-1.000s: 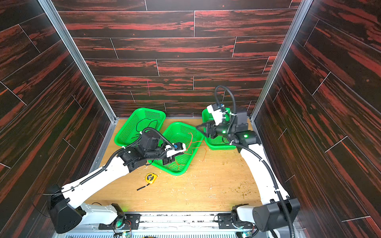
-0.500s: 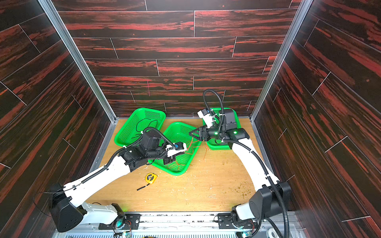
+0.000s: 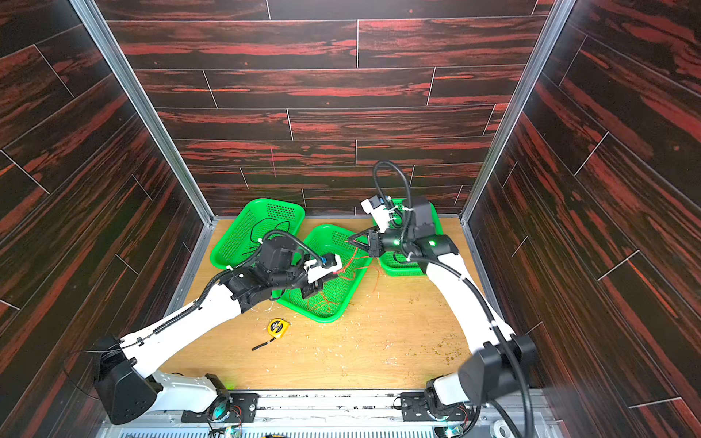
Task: Untangle the cables
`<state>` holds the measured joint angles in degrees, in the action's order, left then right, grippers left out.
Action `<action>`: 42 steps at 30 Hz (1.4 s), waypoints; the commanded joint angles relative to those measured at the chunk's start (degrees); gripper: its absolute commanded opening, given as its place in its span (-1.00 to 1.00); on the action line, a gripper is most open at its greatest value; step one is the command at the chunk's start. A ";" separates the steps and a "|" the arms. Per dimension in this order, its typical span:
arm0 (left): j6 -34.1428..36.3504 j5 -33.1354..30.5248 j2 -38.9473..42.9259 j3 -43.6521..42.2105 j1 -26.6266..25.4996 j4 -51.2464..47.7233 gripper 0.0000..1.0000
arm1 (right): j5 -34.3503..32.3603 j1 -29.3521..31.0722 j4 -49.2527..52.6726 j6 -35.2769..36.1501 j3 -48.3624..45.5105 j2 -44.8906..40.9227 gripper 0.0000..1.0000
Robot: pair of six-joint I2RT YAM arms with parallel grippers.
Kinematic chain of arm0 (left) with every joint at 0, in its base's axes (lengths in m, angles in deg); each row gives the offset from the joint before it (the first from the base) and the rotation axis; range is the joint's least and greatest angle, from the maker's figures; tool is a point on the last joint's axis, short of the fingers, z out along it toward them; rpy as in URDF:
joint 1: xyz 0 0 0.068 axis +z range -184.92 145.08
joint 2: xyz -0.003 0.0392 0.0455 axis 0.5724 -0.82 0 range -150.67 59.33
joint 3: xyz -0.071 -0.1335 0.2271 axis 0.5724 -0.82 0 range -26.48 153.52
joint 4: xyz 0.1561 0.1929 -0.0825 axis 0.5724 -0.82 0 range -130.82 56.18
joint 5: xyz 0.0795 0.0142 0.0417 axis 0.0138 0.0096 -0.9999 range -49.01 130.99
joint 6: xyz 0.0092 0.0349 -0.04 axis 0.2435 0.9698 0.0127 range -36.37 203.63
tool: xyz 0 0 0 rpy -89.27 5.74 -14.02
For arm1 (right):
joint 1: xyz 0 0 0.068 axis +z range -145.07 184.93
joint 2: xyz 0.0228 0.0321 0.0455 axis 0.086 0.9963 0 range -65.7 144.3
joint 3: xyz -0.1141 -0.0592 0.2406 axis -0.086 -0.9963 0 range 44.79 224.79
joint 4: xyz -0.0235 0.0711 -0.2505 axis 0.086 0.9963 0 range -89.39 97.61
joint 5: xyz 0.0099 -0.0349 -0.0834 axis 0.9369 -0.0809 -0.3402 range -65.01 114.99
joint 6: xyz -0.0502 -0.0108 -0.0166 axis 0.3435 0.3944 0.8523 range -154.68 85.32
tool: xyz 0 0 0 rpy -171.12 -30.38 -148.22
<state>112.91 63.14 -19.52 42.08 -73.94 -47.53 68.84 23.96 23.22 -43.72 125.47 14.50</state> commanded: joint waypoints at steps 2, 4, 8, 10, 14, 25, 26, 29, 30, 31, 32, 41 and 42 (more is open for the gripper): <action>-7.62 -2.99 -0.07 -0.59 3.07 8.64 -1.00 | 0.85 0.66 -4.13 -3.19 -4.91 -8.61 -1.00; -9.47 -4.16 -0.14 -0.63 3.83 9.97 -1.00 | -0.03 0.67 -5.75 -4.08 -7.88 -11.49 -1.00; -12.76 -7.36 -1.70 1.14 4.30 11.06 -1.00 | 2.88 0.90 -10.01 -6.07 -13.85 -16.38 -1.00; -14.09 -8.24 -2.73 2.37 4.30 11.44 -1.00 | 3.15 2.07 -11.83 -6.08 -16.48 -17.70 -1.00; -18.49 -9.62 -2.80 2.86 4.40 16.17 -1.00 | 0.06 2.77 -10.60 -4.53 -21.47 -17.49 -1.00; -23.52 -5.42 -1.41 5.21 4.78 20.47 -1.00 | -12.08 2.13 -12.23 -3.36 -27.31 -12.43 -1.00; -23.48 -3.32 -1.25 5.17 4.75 20.80 -1.00 | -13.86 1.84 -12.08 -3.38 -27.05 -11.49 -1.00; -22.90 4.29 -1.09 5.75 4.79 18.77 -1.00 | -19.38 -0.44 -13.85 -5.99 -27.03 -8.93 -1.00; -22.46 5.83 -0.76 5.52 4.73 18.10 -1.00 | -20.48 -1.53 -14.26 -7.16 -26.94 -7.98 -1.00; -22.40 6.11 -0.17 4.84 4.74 18.17 -1.00 | -20.36 -2.53 -14.59 -7.46 -26.67 -6.94 -1.00; -22.44 6.77 0.32 4.26 4.77 18.22 -1.00 | -20.94 -2.98 -14.63 -7.73 -26.32 -6.02 -1.00; -16.93 6.30 1.68 3.39 4.78 13.41 -1.00 | -21.26 -3.09 -11.04 -5.51 -22.39 -3.69 -0.58; -15.39 5.37 1.79 3.46 4.75 12.32 -1.00 | -22.28 -3.22 -11.04 -4.83 -23.48 -5.63 -0.47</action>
<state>93.83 67.77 -23.28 43.41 -69.72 -37.26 54.33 22.58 6.17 -50.51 104.19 10.72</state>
